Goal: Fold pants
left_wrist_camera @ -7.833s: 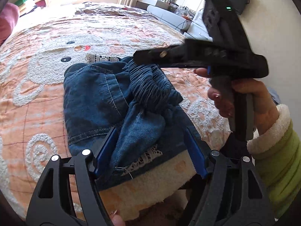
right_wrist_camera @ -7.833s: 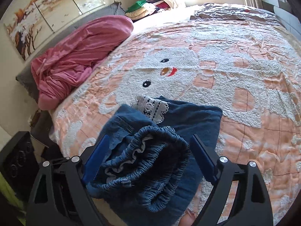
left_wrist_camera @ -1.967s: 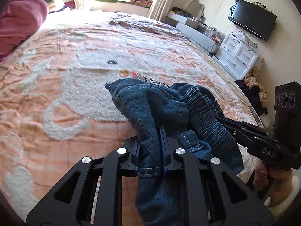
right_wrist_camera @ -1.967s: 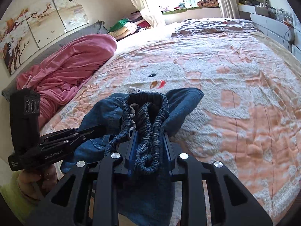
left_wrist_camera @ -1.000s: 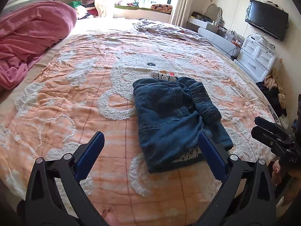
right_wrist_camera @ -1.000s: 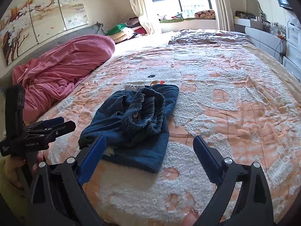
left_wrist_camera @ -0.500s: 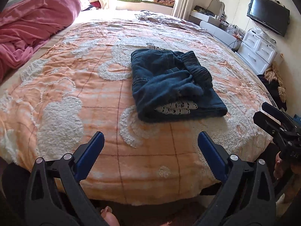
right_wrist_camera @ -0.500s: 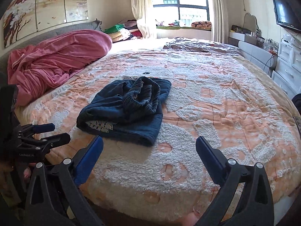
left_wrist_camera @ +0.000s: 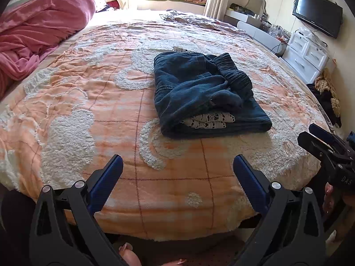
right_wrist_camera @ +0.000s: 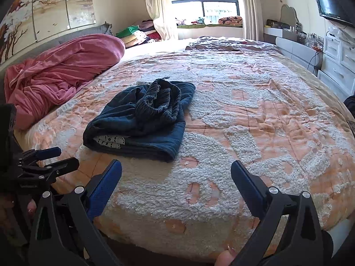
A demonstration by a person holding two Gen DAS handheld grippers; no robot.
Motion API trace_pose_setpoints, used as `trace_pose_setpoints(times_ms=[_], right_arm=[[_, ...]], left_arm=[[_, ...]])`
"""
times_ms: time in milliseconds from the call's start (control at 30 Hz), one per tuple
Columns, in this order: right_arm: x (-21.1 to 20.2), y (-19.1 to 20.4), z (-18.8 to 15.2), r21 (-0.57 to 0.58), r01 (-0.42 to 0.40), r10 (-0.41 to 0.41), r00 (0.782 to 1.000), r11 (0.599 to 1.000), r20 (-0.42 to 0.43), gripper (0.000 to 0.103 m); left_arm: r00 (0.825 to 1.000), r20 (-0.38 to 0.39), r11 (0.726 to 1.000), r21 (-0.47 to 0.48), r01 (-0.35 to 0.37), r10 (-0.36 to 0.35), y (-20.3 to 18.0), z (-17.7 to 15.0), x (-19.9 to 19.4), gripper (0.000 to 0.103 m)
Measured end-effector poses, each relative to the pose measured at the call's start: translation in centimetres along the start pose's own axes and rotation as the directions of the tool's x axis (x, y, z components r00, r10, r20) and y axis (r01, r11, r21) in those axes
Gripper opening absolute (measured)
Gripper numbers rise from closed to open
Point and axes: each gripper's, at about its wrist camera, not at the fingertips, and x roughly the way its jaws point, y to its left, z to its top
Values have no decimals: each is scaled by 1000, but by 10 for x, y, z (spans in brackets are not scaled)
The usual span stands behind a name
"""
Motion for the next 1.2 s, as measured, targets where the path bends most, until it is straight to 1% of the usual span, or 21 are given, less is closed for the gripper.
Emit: trace_pose_setpoints(times_ms=[367,1200], right_arm=[[0,0,0,3,1,-1,1000,1000,-10,98],[1,-1,-1,5,21,-21,999,1000,-25,98]], left_arm=[[1000,12,1000,2,-3,3,-1,2,-5,93],[1000,3,1000,-2,-16,16,0,2,-6,93]])
